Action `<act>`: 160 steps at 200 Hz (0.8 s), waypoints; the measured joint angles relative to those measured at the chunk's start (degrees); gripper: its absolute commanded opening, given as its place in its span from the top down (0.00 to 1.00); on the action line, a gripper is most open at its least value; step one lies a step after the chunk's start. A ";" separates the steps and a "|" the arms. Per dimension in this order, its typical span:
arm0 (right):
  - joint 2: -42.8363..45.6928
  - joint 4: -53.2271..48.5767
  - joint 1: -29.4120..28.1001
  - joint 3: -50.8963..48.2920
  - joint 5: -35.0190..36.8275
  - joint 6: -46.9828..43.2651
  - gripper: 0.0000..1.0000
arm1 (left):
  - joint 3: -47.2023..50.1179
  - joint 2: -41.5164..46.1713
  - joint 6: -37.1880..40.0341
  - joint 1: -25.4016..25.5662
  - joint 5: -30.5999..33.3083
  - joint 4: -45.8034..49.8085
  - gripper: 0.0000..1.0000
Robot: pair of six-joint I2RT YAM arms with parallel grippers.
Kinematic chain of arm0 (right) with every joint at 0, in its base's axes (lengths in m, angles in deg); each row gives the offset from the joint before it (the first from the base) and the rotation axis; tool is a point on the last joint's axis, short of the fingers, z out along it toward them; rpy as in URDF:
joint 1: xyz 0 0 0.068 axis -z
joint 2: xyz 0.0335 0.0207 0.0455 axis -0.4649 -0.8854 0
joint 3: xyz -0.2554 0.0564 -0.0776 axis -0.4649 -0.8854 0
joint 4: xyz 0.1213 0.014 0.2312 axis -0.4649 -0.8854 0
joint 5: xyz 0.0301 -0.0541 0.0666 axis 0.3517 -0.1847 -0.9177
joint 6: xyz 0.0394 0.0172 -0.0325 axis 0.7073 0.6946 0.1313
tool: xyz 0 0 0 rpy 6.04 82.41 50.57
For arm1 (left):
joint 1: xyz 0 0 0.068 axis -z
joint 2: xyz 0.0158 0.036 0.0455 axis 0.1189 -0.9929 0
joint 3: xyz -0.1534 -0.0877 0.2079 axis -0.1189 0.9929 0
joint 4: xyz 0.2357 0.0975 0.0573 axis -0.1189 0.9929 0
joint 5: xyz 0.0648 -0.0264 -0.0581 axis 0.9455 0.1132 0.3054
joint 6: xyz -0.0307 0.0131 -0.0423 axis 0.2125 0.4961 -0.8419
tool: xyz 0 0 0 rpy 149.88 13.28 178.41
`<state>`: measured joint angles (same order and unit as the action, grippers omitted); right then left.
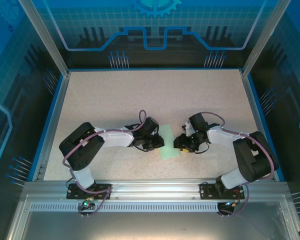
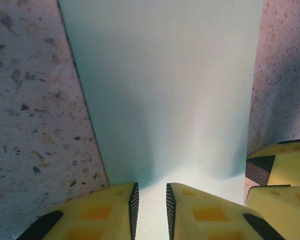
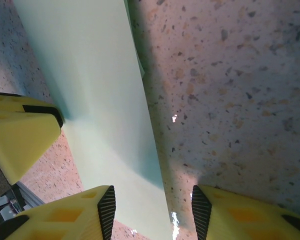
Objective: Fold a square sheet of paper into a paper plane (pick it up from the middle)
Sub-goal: Third fold the triangle at the center of the table.
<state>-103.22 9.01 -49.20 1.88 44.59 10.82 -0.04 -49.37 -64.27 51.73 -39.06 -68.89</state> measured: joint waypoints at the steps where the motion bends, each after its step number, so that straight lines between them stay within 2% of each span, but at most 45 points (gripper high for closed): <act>1: -0.02 0.04 0.00 0.00 0.00 0.00 0.52 | 0.00 0.00 0.02 0.00 0.00 0.00 0.73; 27: -0.50 0.37 0.02 0.07 -0.57 0.00 0.53 | 0.00 0.00 0.13 0.00 0.00 0.00 0.74; 62: -1.60 0.70 0.07 0.48 -1.60 0.15 0.62 | 0.00 0.00 0.35 0.00 0.00 0.00 0.74; 86: -2.21 2.40 -0.28 0.68 -3.54 0.20 0.64 | 0.00 0.00 1.07 0.00 0.00 0.02 0.74; 160: -2.40 2.84 0.15 2.99 -4.61 -1.01 0.62 | 0.00 0.00 2.10 0.00 0.00 0.57 0.75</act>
<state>-105.62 11.85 -49.05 4.87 39.98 9.82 -0.04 -49.37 -62.17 51.73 -39.06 -68.32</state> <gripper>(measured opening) 0.376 0.256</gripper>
